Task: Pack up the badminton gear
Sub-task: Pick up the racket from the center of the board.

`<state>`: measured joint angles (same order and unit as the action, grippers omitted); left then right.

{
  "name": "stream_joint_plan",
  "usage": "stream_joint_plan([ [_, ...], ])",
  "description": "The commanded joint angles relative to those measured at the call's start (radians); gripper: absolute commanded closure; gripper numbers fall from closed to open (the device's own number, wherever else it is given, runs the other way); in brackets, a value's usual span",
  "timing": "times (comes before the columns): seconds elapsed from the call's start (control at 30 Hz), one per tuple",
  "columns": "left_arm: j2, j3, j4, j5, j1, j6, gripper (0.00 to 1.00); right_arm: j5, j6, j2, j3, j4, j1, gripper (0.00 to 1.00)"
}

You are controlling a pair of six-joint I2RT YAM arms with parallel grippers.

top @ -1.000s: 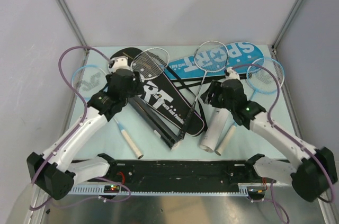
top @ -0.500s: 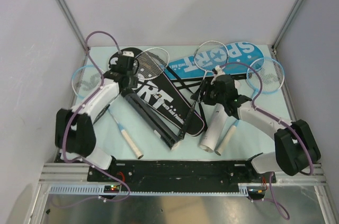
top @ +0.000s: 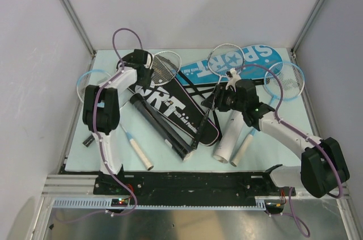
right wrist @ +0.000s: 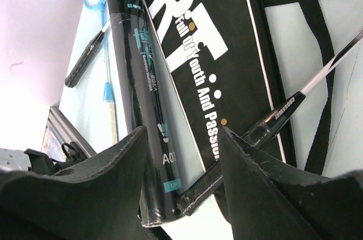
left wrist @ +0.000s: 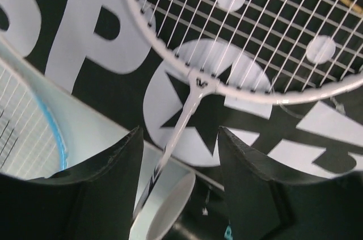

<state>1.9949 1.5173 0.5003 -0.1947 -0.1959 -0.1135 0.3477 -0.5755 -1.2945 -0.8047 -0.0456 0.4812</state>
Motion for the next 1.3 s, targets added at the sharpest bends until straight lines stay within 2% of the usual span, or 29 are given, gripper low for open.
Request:
stream_joint_plan([
  [0.0, 0.064, 0.090, -0.011, 0.036, 0.016, -0.047, 0.42, 0.036, 0.028, 0.037, 0.002, -0.045, -0.004, 0.42],
  [0.27, 0.123, 0.141, 0.000, 0.066, 0.043, -0.027, 0.58, 0.053, 0.016, 0.068, 0.002, -0.046, -0.035, 0.42],
  [0.4, 0.125, 0.144, 0.006, 0.082, 0.044, -0.029, 0.60, 0.057, 0.001, 0.094, 0.003, -0.065, -0.039, 0.42],
  [0.57, 0.137, 0.148, 0.008, 0.100, 0.044, -0.070, 0.72, 0.054, -0.003, 0.121, 0.002, -0.077, -0.046, 0.42],
  [0.67, 0.141, 0.152, 0.007, 0.105, 0.044, -0.080, 0.76, 0.054, -0.002, 0.123, 0.002, -0.083, -0.053, 0.42],
  [0.77, 0.142, 0.157, 0.009, 0.118, 0.043, -0.091, 0.93, 0.064, -0.006, 0.125, 0.002, -0.086, -0.063, 0.42],
  [0.83, 0.138, 0.160, 0.011, 0.119, 0.044, -0.094, 0.98, 0.063, -0.007, 0.136, 0.002, -0.083, -0.069, 0.42],
  [1.03, 0.039, 0.164, 0.020, 0.075, 0.044, -0.082, 1.00, 0.028, -0.021, 0.160, 0.001, -0.080, -0.064, 0.43],
  [1.27, -0.126, 0.161, 0.037, -0.065, 0.044, -0.077, 1.00, -0.061, -0.024, 0.192, -0.004, -0.066, 0.015, 0.43],
])
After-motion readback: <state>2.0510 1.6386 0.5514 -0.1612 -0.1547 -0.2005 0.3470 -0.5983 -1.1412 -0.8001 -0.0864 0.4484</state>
